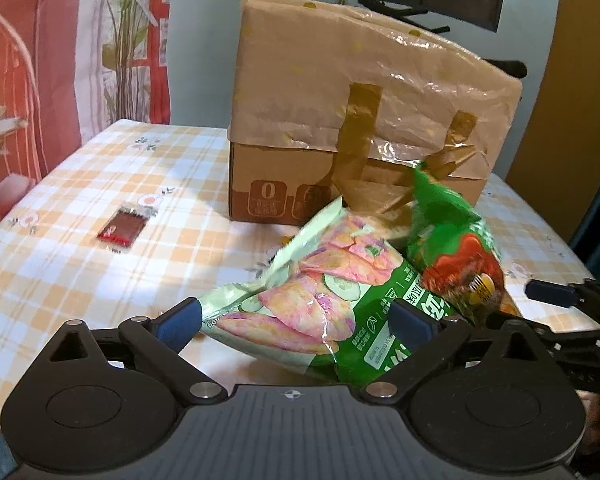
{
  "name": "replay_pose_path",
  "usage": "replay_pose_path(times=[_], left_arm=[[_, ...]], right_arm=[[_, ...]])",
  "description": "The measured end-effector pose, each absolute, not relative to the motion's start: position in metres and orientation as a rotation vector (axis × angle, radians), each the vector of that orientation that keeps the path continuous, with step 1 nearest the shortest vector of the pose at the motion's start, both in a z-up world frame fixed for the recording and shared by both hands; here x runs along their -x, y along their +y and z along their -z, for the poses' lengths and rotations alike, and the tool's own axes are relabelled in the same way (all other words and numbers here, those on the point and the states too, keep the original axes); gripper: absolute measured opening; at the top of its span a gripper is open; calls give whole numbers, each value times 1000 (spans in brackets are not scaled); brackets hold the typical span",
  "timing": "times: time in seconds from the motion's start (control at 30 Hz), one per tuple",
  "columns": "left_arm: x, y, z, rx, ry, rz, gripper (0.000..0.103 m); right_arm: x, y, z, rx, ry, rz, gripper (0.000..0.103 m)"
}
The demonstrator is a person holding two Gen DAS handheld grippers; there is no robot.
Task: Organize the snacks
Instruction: 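Close the left tool on the green cucumber chip bag and lift it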
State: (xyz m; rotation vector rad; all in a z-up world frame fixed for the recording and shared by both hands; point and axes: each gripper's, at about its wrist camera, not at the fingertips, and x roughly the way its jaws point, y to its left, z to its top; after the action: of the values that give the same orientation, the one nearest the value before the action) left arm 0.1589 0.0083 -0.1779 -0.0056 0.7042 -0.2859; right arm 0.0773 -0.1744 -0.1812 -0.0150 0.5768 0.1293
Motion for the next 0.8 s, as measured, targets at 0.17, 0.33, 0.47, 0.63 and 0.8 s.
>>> replay_pose_path(times=[0.17, 0.33, 0.47, 0.63, 0.8], left_arm=[[-192, 10, 181, 45, 743, 280, 101], [-212, 23, 176, 149, 792, 241, 94], [-202, 44, 163, 264, 776, 231, 94], [-177, 59, 157, 368, 794, 221, 94], [-153, 58, 162, 417, 814, 240, 94]], right_arm=[[-79, -176, 182, 2, 583, -115, 75], [-79, -178, 182, -2, 583, -109, 75], [-79, -181, 181, -15, 579, -110, 75], [-76, -182, 179, -28, 562, -112, 75], [-71, -182, 176, -35, 546, -115, 75]])
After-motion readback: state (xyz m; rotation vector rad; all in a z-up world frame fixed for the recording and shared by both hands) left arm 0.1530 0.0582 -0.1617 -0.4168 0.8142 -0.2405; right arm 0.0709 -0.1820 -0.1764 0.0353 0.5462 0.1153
